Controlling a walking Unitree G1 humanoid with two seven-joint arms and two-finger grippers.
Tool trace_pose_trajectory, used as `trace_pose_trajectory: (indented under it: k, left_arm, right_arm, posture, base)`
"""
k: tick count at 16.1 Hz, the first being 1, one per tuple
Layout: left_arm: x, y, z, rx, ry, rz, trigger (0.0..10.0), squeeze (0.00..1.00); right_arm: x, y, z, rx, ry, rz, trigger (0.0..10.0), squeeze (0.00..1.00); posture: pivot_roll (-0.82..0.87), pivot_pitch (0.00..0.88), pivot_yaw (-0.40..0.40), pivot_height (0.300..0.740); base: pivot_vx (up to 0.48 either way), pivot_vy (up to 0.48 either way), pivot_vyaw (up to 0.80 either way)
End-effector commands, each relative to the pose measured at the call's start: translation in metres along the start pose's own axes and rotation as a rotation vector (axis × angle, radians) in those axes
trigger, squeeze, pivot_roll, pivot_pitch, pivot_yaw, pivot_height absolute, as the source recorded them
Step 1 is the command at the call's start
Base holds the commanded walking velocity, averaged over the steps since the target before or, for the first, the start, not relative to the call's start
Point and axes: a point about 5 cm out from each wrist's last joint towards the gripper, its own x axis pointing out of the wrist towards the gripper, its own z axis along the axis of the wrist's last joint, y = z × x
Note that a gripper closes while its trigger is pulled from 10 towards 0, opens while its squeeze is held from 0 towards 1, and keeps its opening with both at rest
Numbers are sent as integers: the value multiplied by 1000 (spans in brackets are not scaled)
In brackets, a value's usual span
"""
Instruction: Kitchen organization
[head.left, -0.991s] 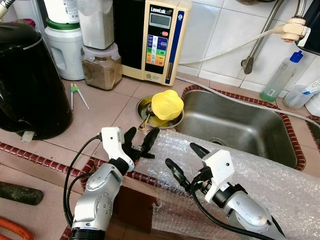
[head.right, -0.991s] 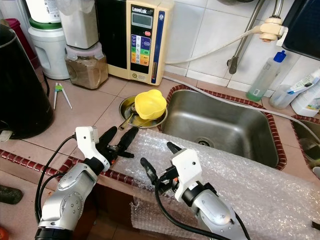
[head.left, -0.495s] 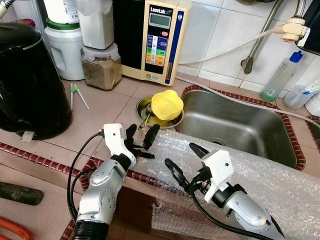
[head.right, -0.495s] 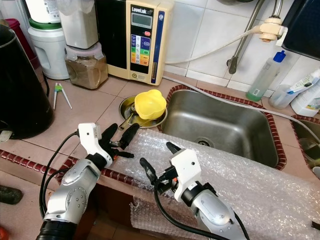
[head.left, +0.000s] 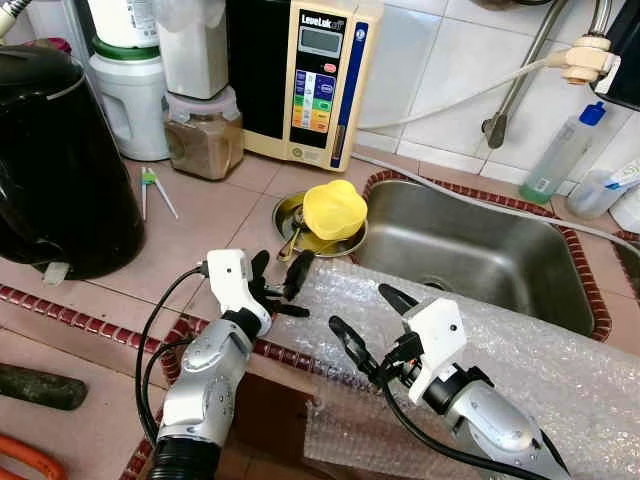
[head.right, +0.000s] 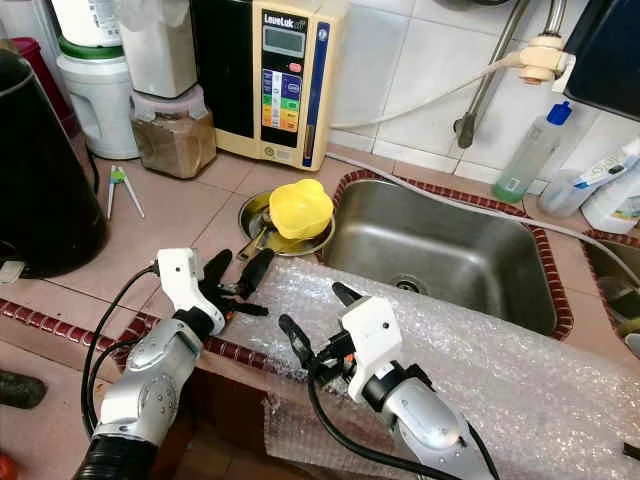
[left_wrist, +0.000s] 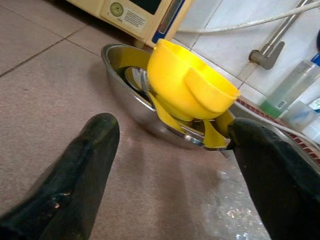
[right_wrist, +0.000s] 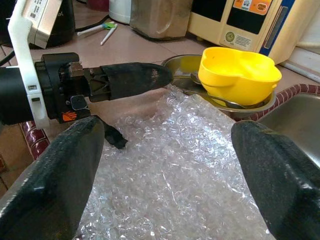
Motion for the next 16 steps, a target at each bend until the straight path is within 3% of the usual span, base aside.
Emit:
trace_pose_trajectory:
  k: [1, 7, 16]
  left_arm:
    - [5, -2, 3, 16, -16, 9, 0, 0]
    - [8, 10, 4, 56, -32, 83, 0, 0]
    - [9, 15, 10, 86, -91, 131, 0, 0]
  right_arm:
    - [0, -4, -2, -10, 15, -12, 10000, 0]
    - [1, -6, -1, -10, 13, -21, 10000, 0]
    - [1, -7, -1, -12, 11, -23, 10000, 0]
  posture:
    - [113, 0, -92, 740]
    - [112, 0, -87, 740]
    - [108, 0, -86, 740]
  base:
    - [0, 0, 0]
    - [0, 0, 0]
    - [0, 0, 0]
